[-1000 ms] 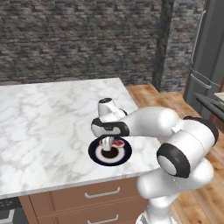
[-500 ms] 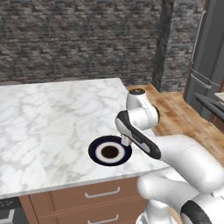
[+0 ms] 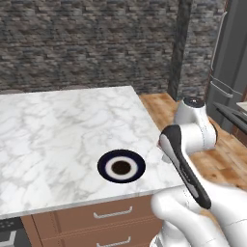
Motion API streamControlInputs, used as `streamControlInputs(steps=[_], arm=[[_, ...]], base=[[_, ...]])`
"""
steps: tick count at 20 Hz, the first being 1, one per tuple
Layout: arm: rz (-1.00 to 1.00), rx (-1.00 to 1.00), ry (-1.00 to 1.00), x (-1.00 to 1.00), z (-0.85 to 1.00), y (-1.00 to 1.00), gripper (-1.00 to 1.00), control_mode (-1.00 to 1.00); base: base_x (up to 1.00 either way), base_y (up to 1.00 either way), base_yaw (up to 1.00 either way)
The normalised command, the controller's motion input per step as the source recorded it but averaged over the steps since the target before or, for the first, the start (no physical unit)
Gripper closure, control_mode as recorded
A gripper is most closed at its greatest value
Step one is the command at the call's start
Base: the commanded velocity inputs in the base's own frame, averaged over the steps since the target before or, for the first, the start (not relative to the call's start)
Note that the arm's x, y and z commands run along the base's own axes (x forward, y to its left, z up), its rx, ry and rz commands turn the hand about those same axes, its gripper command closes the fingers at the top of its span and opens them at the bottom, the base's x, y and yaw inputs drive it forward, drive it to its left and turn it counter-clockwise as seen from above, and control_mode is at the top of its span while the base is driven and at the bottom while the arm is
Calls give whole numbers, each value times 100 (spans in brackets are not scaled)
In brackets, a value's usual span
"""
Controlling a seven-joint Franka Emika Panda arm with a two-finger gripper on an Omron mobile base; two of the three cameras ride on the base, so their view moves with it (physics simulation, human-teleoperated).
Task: Place the steak on the rack of the oven.
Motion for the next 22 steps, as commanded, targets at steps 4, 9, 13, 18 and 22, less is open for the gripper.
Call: streamControlInputs(steps=[4,9,13,18,22], arm=[[21,-1,9,-9,53,-23,100,-100],[7,-3,1,-13,-8,10,100,-100],[0,-14,0,-6,-28,16,100,-100],[0,-3,0,-15,-16,0,100,-100],[0,0,0,0,0,0,100,-100]], base=[[0,0,0],[0,0,0],[0,0,0],[0,0,0],[0,0,0]])
